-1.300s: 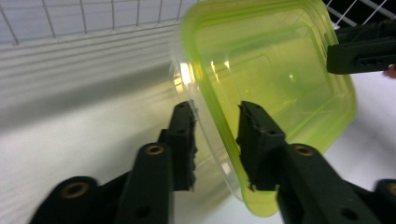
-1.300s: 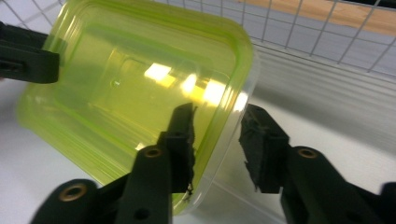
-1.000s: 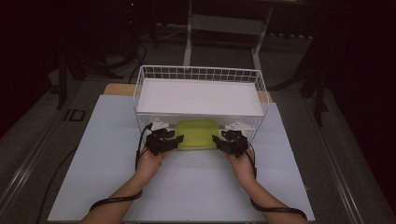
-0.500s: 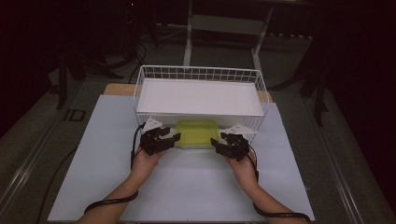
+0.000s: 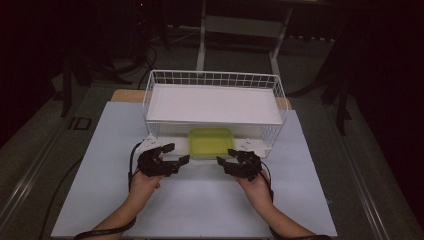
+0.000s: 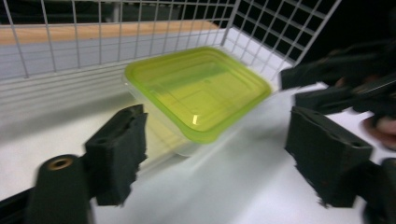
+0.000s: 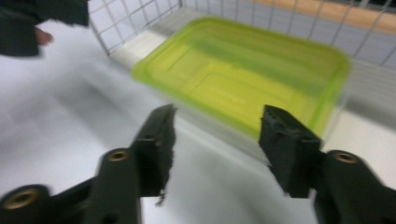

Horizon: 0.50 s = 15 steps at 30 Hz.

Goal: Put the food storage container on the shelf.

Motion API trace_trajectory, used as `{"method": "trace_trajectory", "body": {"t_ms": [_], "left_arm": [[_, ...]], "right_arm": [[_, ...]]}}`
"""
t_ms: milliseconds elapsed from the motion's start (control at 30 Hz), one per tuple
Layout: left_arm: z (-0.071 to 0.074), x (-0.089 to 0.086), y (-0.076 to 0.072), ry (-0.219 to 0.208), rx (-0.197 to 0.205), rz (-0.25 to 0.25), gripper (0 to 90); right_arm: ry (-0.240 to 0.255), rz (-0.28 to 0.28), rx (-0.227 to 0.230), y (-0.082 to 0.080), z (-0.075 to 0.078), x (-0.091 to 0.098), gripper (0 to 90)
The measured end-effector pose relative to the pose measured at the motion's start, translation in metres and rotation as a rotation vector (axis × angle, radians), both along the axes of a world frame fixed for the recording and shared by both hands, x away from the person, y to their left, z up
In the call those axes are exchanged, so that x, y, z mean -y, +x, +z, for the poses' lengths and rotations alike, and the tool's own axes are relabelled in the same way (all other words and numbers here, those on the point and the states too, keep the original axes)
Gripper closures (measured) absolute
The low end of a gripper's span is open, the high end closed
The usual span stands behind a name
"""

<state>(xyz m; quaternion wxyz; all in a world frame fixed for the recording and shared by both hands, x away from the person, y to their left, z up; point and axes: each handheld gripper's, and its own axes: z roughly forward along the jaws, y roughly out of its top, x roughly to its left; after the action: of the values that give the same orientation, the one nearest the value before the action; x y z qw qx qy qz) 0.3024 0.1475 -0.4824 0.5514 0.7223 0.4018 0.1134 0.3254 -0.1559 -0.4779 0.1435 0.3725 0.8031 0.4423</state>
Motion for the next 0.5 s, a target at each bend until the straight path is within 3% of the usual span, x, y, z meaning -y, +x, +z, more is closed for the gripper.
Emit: {"method": "trace_trajectory", "body": {"t_ms": [100, 233, 400, 500], "left_arm": [[-0.001, 0.000, -0.011, 0.043, -0.015, -0.008, 0.2], [-0.006, -0.001, -0.023, 0.084, -0.016, 0.001, 0.0], [-0.012, 0.001, -0.032, 0.124, 0.018, 0.015, 0.1], [-0.013, 0.002, -0.034, 0.123, 0.034, 0.020, 0.1]], "right_arm": [[-0.043, 0.005, -0.001, -0.003, -0.007, -0.006, 53.9], [-0.078, 0.010, -0.015, -0.005, -0.015, -0.012, 64.4], [-0.128, 0.011, -0.027, -0.004, -0.024, -0.021, 84.5], [-0.144, 0.022, -0.036, -0.001, -0.028, -0.027, 89.5]]}}
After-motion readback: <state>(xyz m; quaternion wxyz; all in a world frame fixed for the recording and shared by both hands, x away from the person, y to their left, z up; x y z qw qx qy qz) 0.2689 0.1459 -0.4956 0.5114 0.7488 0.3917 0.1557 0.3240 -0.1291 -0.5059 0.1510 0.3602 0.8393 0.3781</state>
